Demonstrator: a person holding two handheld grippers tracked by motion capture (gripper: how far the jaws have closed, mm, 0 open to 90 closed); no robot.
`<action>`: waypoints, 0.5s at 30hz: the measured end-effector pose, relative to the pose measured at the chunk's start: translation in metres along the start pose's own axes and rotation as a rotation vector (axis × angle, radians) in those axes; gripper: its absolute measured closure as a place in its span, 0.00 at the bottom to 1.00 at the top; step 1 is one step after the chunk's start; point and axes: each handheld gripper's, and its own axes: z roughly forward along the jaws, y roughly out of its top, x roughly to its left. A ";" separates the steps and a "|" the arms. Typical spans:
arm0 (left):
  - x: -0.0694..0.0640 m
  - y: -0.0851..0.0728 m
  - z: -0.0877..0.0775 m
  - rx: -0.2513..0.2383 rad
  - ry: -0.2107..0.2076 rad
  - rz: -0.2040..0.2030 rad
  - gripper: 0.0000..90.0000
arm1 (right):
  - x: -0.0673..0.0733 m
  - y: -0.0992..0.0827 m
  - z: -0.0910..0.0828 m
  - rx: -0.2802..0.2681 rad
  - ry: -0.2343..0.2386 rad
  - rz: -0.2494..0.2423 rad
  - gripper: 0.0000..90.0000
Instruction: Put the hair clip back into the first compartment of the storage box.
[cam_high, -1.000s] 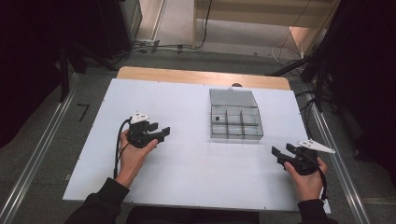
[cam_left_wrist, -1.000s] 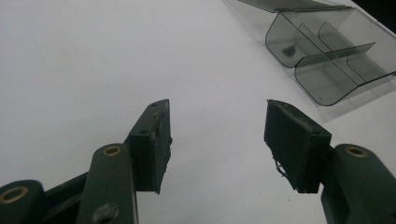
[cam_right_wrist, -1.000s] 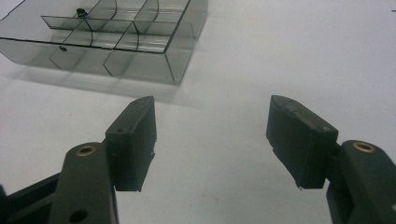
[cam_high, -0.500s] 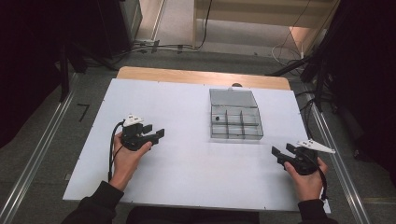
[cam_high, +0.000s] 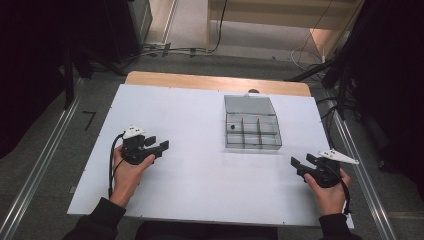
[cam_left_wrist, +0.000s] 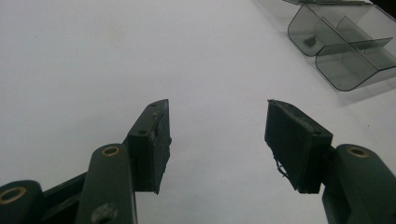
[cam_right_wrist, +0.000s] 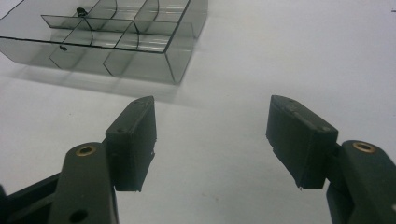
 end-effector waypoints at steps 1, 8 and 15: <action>0.001 -0.001 -0.001 0.003 -0.001 -0.001 0.47 | 0.000 0.000 0.000 0.000 0.000 0.000 0.35; 0.008 -0.005 -0.009 0.002 0.016 -0.012 0.47 | 0.000 0.000 0.000 0.002 -0.001 -0.004 0.35; 0.015 -0.012 -0.017 0.005 0.024 -0.022 0.47 | 0.001 0.000 0.000 0.003 -0.003 -0.008 0.35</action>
